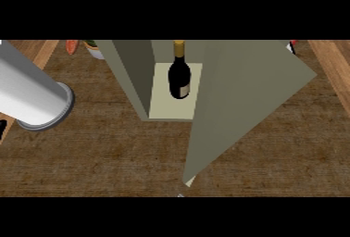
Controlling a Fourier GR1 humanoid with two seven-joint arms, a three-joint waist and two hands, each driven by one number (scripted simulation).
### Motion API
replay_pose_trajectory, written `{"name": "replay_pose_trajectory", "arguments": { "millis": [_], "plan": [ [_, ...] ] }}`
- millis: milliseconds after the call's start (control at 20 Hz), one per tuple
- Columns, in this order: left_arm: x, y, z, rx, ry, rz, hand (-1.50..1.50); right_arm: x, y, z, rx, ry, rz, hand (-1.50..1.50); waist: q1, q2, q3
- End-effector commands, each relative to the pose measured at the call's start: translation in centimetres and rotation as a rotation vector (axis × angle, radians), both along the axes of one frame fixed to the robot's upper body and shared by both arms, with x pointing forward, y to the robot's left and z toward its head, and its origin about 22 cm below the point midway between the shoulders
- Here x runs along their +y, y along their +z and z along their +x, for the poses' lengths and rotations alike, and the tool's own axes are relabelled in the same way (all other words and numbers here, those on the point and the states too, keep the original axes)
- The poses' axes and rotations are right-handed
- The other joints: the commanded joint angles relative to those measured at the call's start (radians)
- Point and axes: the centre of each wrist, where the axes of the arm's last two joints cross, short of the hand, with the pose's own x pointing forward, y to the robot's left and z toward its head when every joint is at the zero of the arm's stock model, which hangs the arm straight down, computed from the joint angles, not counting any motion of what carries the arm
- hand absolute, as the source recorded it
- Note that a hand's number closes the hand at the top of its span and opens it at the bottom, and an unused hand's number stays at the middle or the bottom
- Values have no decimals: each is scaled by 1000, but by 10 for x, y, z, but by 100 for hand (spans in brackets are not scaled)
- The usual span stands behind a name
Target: Pick up the wine, place it into the cabinet and close the cabinet
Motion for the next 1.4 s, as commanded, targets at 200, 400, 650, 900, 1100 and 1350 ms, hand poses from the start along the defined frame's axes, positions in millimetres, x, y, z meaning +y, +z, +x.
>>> {"name": "replay_pose_trajectory", "arguments": {
  "millis": [200, 400, 650, 900, 1100, 1350],
  "plan": [
    [-15, 4, 13, 5, -20, -45, -150, 58, 13, 20, 4, 98, 42, 150, 14, 9, 0],
    [-15, 4, 13, -3, -37, -37, -150, 66, 31, 44, -2, 85, 72, 150, 35, 13, 0],
    [-20, 2, 19, 21, -17, -44, -150, 98, 58, 74, -29, 60, 73, 150, 22, 9, 1],
    [-15, -7, 23, -5, 1, -41, -150, 125, 77, 126, -58, 0, 49, 150, 27, 12, 1],
    [-20, -3, 11, -1, 4, -27, -150, 129, 87, 154, -191, -80, -31, 150, 12, 8, 3],
    [-10, -7, 12, -4, 10, -26, -150, 129, 73, 203, -150, -140, -48, 150, 16, 10, 3]
  ]
}}
